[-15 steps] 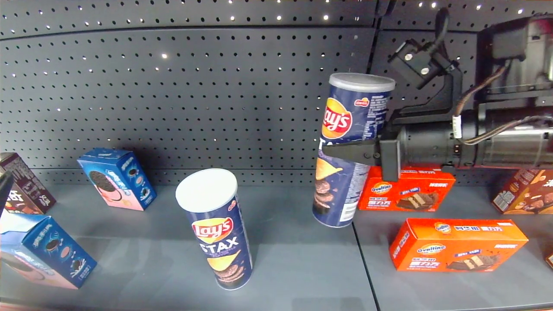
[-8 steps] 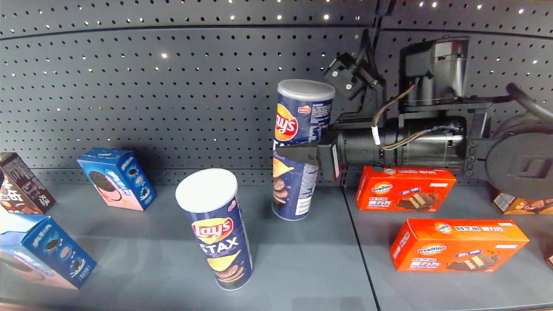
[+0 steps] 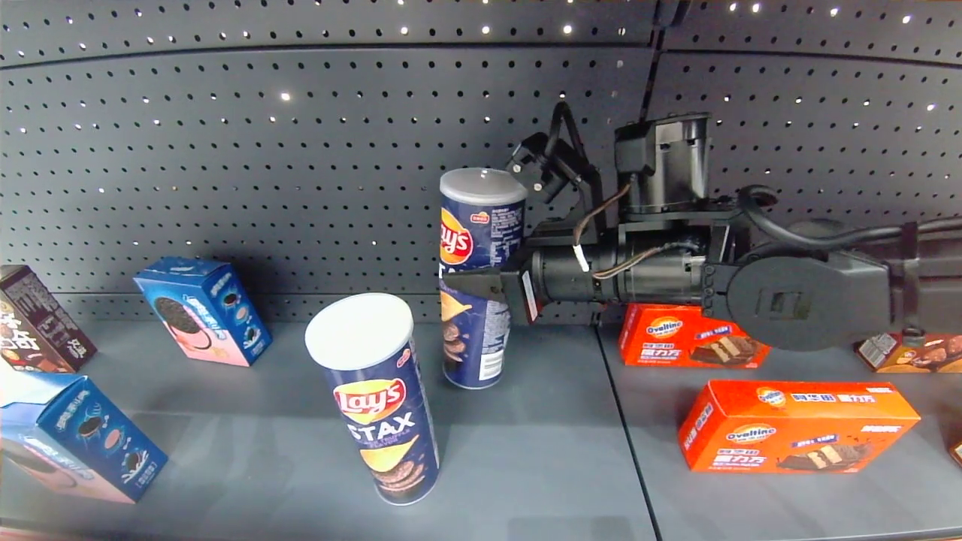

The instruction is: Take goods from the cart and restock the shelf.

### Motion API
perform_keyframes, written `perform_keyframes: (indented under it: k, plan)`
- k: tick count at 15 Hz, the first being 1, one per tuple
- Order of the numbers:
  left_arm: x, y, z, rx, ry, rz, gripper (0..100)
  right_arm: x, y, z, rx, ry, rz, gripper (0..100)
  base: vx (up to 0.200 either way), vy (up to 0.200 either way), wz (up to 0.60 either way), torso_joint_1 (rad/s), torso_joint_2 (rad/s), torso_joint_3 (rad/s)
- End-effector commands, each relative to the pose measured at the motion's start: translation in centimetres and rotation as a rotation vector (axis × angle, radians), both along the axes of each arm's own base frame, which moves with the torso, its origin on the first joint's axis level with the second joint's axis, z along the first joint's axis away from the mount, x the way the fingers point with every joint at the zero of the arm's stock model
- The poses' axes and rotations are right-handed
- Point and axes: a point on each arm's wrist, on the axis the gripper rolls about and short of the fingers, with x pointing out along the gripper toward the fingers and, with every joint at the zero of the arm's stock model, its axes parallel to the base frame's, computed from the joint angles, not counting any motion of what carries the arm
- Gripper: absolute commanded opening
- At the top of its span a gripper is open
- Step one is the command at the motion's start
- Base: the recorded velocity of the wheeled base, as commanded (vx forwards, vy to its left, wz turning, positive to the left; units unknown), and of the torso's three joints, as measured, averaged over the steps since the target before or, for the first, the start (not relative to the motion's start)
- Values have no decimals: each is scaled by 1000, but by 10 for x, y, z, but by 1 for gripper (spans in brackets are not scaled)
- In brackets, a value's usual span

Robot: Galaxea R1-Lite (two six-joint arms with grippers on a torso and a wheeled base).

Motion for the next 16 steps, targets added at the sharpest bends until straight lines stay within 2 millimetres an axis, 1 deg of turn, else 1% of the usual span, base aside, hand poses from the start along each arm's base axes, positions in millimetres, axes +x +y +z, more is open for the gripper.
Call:
perform_keyframes:
  k: [1,3,11,14,16]
  plan:
    - [0,0,-1,-1,0,0,100,10,7,-10,-10,9,-3,0,0,0,0,0,0,0]
    - [0,0,0,1,1,0,100,17,12,-21,-23,24,-6,0,0,0,0,0,0,0]
    - [0,0,-1,14,10,1,100,27,7,-26,-27,32,-7,0,0,0,0,0,0,0]
    - [1,0,-5,18,23,1,100,30,15,-34,-28,19,3,0,0,0,0,0,0,0]
    - [1,0,-5,17,24,1,100,29,20,-37,-31,16,14,0,0,0,0,0,0,0]
